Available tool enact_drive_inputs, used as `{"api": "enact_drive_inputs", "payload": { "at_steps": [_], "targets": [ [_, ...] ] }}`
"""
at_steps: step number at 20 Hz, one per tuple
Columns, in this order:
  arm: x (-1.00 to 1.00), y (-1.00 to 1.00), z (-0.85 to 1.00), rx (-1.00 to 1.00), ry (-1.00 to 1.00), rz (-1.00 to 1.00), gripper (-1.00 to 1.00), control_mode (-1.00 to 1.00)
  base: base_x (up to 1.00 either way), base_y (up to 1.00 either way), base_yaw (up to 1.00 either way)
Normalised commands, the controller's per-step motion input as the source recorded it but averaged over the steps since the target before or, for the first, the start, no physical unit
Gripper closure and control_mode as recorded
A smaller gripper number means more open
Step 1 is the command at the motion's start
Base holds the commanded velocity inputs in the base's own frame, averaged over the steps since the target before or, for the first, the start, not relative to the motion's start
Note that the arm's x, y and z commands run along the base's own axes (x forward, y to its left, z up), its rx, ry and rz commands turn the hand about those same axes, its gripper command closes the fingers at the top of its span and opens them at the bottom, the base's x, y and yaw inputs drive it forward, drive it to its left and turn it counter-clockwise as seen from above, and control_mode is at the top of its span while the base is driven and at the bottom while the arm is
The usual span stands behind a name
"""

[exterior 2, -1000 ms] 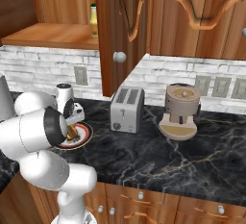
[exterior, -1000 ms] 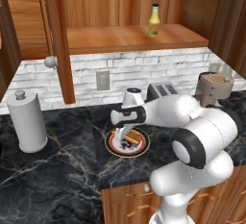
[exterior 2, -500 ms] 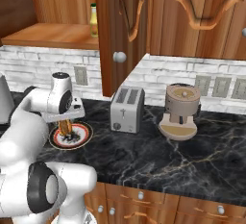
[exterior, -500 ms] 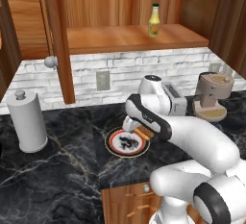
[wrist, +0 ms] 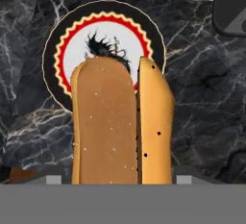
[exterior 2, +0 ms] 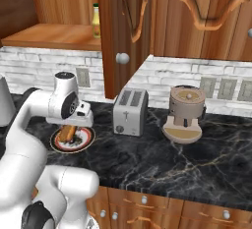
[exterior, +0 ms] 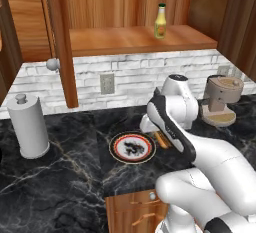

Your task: Move the hot dog bun to the plate on the dining table and place the condiment next to that plate. Then navigate to the fridge and take the sausage and place it on the plate as well.

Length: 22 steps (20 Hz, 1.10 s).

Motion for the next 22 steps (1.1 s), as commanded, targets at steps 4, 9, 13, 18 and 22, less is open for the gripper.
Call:
{"api": "enact_drive_inputs", "payload": {
  "at_steps": [4, 9, 13, 18, 22],
  "targets": [
    [-0.09, -0.05, 0.01, 0.0, 0.01, -0.09, 1.0, 1.0, -0.29, -0.05, -0.08],
    [0.0, 0.0, 0.0, 0.0, 0.0, 0.0, 1.0, 1.0, -0.96, -0.59, -0.2],
    [0.0, 0.0, 0.0, 0.0, 0.0, 0.0, 1.0, 1.0, -0.25, -0.96, -0.1],
    [0.0, 0.0, 0.0, 0.0, 0.0, 0.0, 1.0, 1.0, 0.01, -0.88, -0.6],
    [0.0, 0.0, 0.0, 0.0, 0.0, 0.0, 1.0, 1.0, 0.07, -0.59, -0.88]
  ]
}}
